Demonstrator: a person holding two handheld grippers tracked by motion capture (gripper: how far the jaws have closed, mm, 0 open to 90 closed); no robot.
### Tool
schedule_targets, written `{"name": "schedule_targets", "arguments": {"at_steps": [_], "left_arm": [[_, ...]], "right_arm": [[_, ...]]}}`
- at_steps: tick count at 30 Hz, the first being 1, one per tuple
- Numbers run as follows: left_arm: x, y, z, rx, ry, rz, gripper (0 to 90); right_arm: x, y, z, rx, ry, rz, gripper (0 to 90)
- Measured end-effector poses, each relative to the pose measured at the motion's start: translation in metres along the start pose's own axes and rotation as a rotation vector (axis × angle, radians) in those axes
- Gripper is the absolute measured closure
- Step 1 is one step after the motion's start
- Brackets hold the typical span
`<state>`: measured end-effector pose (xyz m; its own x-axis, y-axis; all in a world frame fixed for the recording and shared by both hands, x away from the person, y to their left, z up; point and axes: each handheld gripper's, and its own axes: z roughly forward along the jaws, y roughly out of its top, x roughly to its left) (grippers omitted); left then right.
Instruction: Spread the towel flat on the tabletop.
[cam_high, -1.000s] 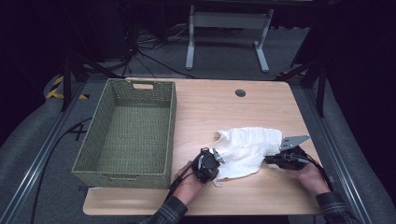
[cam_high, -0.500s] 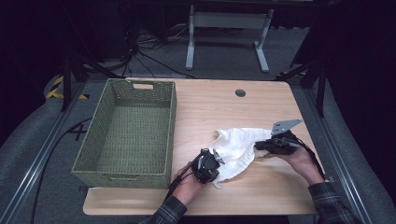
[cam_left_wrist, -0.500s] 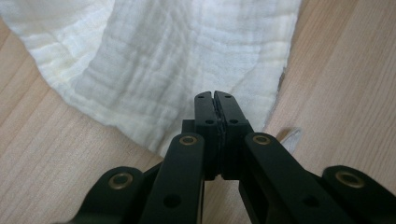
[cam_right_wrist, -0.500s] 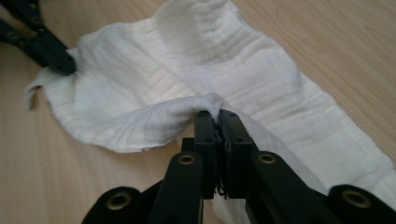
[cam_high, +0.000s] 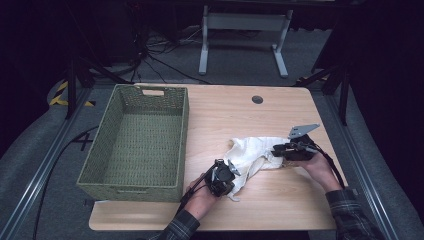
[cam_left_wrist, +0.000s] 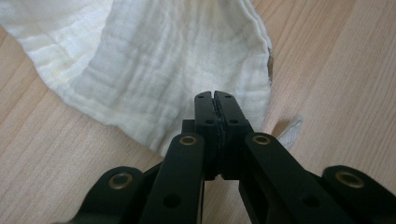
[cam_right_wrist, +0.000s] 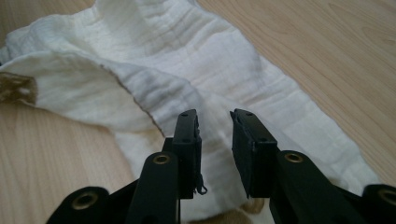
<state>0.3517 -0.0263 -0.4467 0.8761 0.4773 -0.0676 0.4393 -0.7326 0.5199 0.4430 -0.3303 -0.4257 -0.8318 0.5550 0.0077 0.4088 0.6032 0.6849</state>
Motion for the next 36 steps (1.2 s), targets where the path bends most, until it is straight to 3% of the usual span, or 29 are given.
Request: {"name": "schedule_targets", "arguments": {"at_steps": [5,9,11,16,19,26,28,36], "left_arm": [[0.000,0.000,0.000,0.001,-0.004,-0.002,88.9],[0.000,0.000,0.000,-0.006,0.000,-0.002,88.9],[0.000,0.000,0.000,0.000,-0.001,-0.001,89.0],[0.000,0.000,0.000,-0.002,-0.004,-0.002,88.9],[0.000,0.000,0.000,0.000,-0.003,-0.002,88.9],[0.000,0.000,-0.001,-0.002,0.018,-0.003,89.0],[0.002,-0.001,-0.003,-0.024,0.011,-0.022,89.0],[0.005,-0.003,-0.014,-0.084,0.017,-0.058,89.0]], "right_arm": [[0.008,-0.014,-0.015,0.009,-0.002,-0.019,68.4],[0.008,-0.022,-0.005,0.067,0.004,-0.022,67.8],[0.008,-0.022,0.001,0.095,0.005,-0.025,71.4],[0.008,-0.022,0.002,0.101,0.006,-0.026,87.1],[0.008,-0.022,0.001,0.099,0.006,-0.024,88.6],[0.011,-0.019,-0.023,0.020,0.016,-0.009,88.8],[0.015,-0.020,-0.033,0.011,0.014,-0.014,88.8],[0.028,-0.043,-0.063,-0.036,0.033,-0.004,88.3]]}}
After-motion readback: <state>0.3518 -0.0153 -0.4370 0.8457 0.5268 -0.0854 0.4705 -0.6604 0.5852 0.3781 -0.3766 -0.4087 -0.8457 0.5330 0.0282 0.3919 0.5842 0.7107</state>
